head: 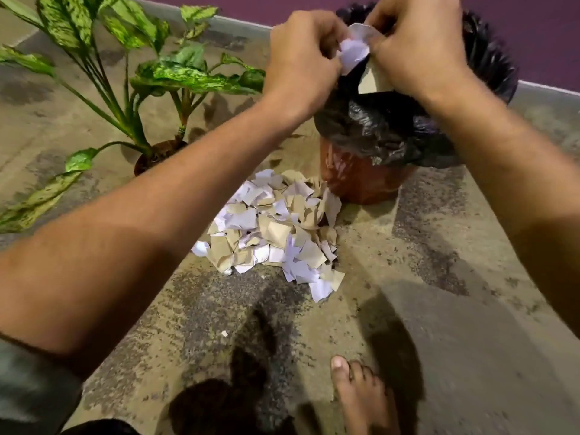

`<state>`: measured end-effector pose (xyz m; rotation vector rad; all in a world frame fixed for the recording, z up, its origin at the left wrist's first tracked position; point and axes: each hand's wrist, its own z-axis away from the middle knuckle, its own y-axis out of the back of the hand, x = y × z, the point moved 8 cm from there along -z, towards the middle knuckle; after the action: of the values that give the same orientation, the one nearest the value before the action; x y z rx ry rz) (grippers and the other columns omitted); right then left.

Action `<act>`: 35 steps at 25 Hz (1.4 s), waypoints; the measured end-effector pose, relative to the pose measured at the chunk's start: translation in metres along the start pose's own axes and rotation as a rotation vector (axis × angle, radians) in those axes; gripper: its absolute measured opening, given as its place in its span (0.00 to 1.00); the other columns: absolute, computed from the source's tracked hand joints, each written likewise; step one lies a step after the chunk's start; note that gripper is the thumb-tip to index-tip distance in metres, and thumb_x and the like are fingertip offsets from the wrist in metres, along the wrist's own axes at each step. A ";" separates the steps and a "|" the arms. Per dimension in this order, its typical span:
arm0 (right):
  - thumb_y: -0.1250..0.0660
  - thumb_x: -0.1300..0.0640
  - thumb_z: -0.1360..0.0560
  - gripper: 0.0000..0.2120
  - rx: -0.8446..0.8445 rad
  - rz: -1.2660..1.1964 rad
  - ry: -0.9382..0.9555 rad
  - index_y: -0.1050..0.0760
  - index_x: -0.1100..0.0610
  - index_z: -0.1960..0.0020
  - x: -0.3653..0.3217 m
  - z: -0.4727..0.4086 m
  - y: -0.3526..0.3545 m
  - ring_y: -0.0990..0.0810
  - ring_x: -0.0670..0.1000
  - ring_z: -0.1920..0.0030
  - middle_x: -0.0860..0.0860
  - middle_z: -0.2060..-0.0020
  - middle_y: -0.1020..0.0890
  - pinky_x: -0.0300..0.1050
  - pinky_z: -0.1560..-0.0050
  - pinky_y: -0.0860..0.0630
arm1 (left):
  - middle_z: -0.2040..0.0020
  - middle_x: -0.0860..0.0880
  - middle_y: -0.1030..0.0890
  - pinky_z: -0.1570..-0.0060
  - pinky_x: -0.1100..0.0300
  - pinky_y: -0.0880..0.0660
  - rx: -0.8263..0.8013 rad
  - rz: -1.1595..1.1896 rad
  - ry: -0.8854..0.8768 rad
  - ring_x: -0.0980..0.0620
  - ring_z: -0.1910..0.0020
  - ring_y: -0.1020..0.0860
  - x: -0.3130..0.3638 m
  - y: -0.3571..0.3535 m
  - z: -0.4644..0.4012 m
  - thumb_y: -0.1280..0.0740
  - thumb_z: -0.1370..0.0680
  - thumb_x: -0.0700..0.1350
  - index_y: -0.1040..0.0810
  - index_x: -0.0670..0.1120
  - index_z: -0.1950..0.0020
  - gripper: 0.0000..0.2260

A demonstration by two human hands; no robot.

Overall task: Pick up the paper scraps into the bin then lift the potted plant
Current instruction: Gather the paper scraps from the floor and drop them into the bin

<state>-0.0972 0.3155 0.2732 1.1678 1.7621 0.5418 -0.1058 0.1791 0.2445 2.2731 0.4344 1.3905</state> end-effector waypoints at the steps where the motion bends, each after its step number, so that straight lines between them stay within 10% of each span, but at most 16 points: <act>1: 0.33 0.59 0.27 0.07 0.071 0.004 0.029 0.19 0.62 0.57 -0.004 0.010 0.008 0.21 0.53 0.59 0.59 0.61 0.18 0.54 0.61 0.23 | 0.56 0.48 0.18 0.54 0.52 0.22 -0.039 -0.039 -0.006 0.51 0.56 0.20 0.002 -0.009 -0.004 0.31 0.28 0.37 0.19 0.44 0.45 0.12; 4: 0.36 0.75 0.44 0.03 0.290 -0.126 0.011 0.24 0.72 0.75 -0.010 0.110 0.041 0.21 0.61 0.78 0.67 0.81 0.25 0.43 0.81 0.33 | 0.42 0.49 0.21 0.44 0.58 0.24 -0.136 -0.080 -0.028 0.53 0.42 0.23 0.000 -0.023 -0.001 0.33 0.28 0.33 0.28 0.46 0.31 0.26; 5: 0.35 0.69 0.46 0.06 0.174 -0.098 -0.113 0.27 0.66 0.81 -0.005 0.159 0.039 0.27 0.54 0.86 0.60 0.87 0.30 0.29 0.82 0.45 | 0.39 0.49 0.22 0.41 0.60 0.24 -0.139 -0.071 -0.038 0.54 0.39 0.24 -0.002 -0.022 0.006 0.34 0.28 0.33 0.29 0.46 0.29 0.27; 7: 0.42 0.64 0.36 0.18 -0.114 -0.054 -0.213 0.32 0.58 0.84 0.015 0.264 0.002 0.35 0.43 0.90 0.50 0.89 0.32 0.35 0.86 0.44 | 0.39 0.49 0.21 0.41 0.60 0.24 -0.104 -0.010 -0.113 0.55 0.40 0.23 -0.004 -0.009 0.030 0.34 0.27 0.34 0.27 0.45 0.31 0.23; 9: 0.44 0.62 0.25 0.18 -0.507 0.084 -0.415 0.22 0.58 0.70 0.068 0.362 -0.059 0.23 0.40 0.77 0.52 0.76 0.20 0.31 0.72 0.31 | 0.45 0.50 0.19 0.45 0.60 0.22 -0.043 0.031 -0.256 0.57 0.46 0.20 -0.010 0.011 0.070 0.35 0.25 0.35 0.22 0.42 0.38 0.15; 12: 0.44 0.50 0.18 0.15 -0.702 0.288 -0.130 0.28 0.52 0.34 0.076 0.365 -0.133 0.21 0.52 0.44 0.52 0.42 0.20 0.48 0.45 0.27 | 0.52 0.51 0.17 0.53 0.63 0.22 -0.115 -0.033 -0.197 0.55 0.55 0.19 -0.067 0.024 0.140 0.33 0.23 0.37 0.18 0.42 0.46 0.08; 17: 0.33 0.54 0.32 0.01 -0.702 0.058 0.292 0.23 0.49 0.60 -0.058 0.124 -0.166 0.20 0.52 0.57 0.48 0.63 0.18 0.41 0.64 0.30 | 0.50 0.49 0.17 0.52 0.57 0.24 -0.769 -0.441 0.130 0.48 0.52 0.19 -0.194 0.011 0.248 0.32 0.23 0.45 0.18 0.47 0.47 0.07; 22: 0.24 0.41 0.35 0.32 -1.245 0.516 0.172 0.29 0.53 0.37 0.010 0.221 -0.217 0.24 0.55 0.46 0.53 0.43 0.23 0.46 0.55 0.28 | 0.46 0.45 0.19 0.50 0.55 0.27 -1.294 -0.639 0.124 0.44 0.47 0.22 -0.228 -0.004 0.322 0.33 0.24 0.49 0.21 0.45 0.46 0.11; 28: 0.24 0.34 0.40 0.51 -1.268 0.609 0.126 0.42 0.56 0.28 0.045 0.265 -0.229 0.25 0.58 0.40 0.58 0.34 0.34 0.49 0.49 0.27 | 0.46 0.43 0.21 0.51 0.51 0.24 -1.384 -0.794 0.093 0.43 0.48 0.21 -0.232 -0.010 0.342 0.38 0.22 0.45 0.22 0.42 0.45 0.10; 35: 0.31 0.56 0.27 0.24 -1.094 0.408 0.243 0.32 0.53 0.32 0.044 0.262 -0.225 0.20 0.60 0.51 0.56 0.40 0.31 0.49 0.55 0.25 | 0.51 0.44 0.19 0.52 0.55 0.23 -1.269 -0.707 0.095 0.46 0.53 0.20 -0.225 -0.017 0.322 0.40 0.21 0.43 0.20 0.40 0.52 0.10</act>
<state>0.0183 0.2207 -0.0413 0.6459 1.0651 1.6773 0.0812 0.0212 -0.0628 0.8892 0.2161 0.9264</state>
